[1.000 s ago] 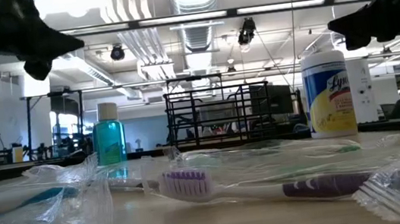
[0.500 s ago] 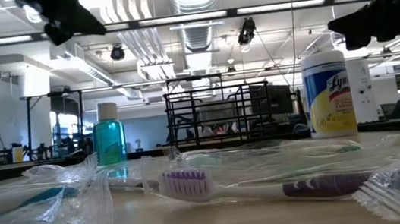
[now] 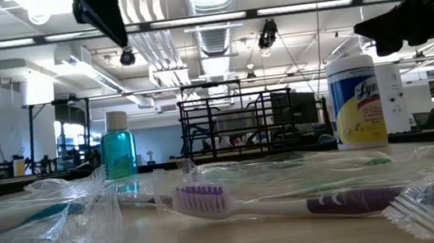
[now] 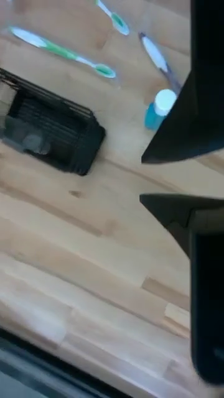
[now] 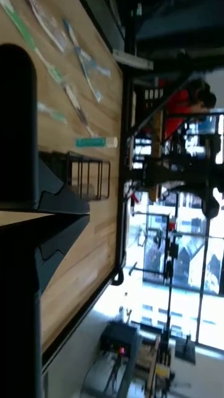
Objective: Pick & Place toothbrushing station
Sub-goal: Put the top blue mouthwash into the black organizer
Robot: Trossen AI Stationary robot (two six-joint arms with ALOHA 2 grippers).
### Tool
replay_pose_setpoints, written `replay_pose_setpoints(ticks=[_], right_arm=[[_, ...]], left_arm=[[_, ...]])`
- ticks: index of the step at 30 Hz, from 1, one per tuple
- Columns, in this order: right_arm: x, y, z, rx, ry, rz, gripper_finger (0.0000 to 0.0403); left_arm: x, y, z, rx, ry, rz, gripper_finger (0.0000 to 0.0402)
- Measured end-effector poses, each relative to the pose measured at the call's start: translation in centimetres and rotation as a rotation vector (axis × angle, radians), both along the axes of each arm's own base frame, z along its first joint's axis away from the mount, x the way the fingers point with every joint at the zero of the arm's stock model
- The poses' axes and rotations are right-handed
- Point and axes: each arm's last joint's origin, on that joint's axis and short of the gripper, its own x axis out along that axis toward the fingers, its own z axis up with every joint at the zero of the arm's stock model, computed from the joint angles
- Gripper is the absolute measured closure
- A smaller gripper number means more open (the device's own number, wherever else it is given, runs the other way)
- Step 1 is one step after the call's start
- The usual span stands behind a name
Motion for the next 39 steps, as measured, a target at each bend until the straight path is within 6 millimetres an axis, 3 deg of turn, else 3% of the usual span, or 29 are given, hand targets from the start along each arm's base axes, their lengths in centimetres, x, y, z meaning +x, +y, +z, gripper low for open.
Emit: replay_pose_setpoints(ticks=[6, 10, 14, 23, 31, 39], right_arm=[[0.0, -0.1, 0.0, 0.039, -0.004, -0.036, 0.0394], [0.0, -0.1, 0.0, 0.038, -0.003, -0.036, 0.0394], [0.0, -0.1, 0.0, 0.071, -0.004, -0.036, 0.0394], [0.0, -0.1, -0.1, 0.125, -0.004, -0.035, 0.0394], [0.0, -0.1, -0.1, 0.122, -0.001, -0.035, 0.0394], [0.0, -0.1, -0.1, 0.122, -0.001, -0.036, 0.0394]], left_arm=[[2.6, -1.5, 0.4, -0.039, 0.079, -0.031, 0.0192], [3.9, -2.1, -0.9, -0.099, 0.13, -0.044, 0.0128], [4.7, -2.4, -2.1, -0.182, 0.169, 0.015, 0.009], [6.3, -3.4, -4.6, -0.287, 0.26, 0.073, 0.0083], [6.8, -5.1, -5.9, -0.257, 0.304, 0.004, 0.0084], [7.9, -5.5, -7.9, -0.225, 0.361, -0.038, 0.0085]])
